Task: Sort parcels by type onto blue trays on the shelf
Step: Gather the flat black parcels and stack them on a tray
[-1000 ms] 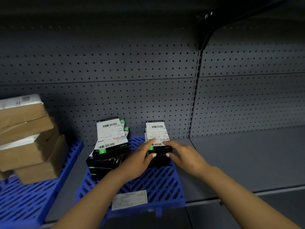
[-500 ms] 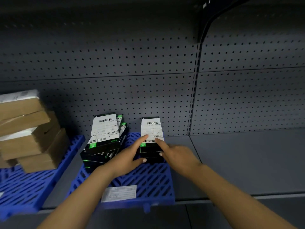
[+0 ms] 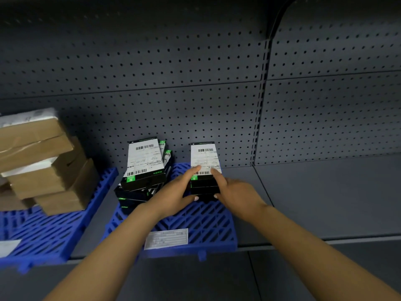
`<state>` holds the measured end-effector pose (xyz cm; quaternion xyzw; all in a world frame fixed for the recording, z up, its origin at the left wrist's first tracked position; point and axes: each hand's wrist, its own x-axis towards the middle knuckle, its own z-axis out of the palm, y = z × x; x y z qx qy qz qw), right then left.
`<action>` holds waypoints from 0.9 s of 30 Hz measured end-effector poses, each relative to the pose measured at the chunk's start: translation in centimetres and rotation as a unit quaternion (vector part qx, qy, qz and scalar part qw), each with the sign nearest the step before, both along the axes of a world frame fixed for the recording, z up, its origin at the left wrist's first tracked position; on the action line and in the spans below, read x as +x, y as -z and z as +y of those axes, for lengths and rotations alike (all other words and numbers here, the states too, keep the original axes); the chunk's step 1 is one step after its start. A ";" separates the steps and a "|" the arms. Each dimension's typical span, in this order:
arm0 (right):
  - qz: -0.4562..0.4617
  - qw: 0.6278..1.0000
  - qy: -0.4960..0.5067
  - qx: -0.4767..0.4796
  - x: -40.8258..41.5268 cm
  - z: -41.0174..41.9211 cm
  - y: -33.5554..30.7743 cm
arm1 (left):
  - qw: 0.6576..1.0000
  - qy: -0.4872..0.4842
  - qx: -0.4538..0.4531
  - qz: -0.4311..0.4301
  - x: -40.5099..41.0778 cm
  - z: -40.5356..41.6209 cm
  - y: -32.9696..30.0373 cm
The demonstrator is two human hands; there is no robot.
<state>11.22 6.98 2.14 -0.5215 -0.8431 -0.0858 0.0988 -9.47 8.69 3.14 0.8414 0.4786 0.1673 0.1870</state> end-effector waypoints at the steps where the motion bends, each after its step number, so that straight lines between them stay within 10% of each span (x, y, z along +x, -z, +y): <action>1: -0.004 1.000 0.011 -0.014 -0.2 -0.1 0.0 | 1.000 0.001 0.000 -0.006 -0.1 0.0 0.0; 27: 0.062 0.995 0.064 -0.053 -1.8 -1.7 -1.5 | 1.000 0.029 0.008 0.000 -0.6 0.1 -0.4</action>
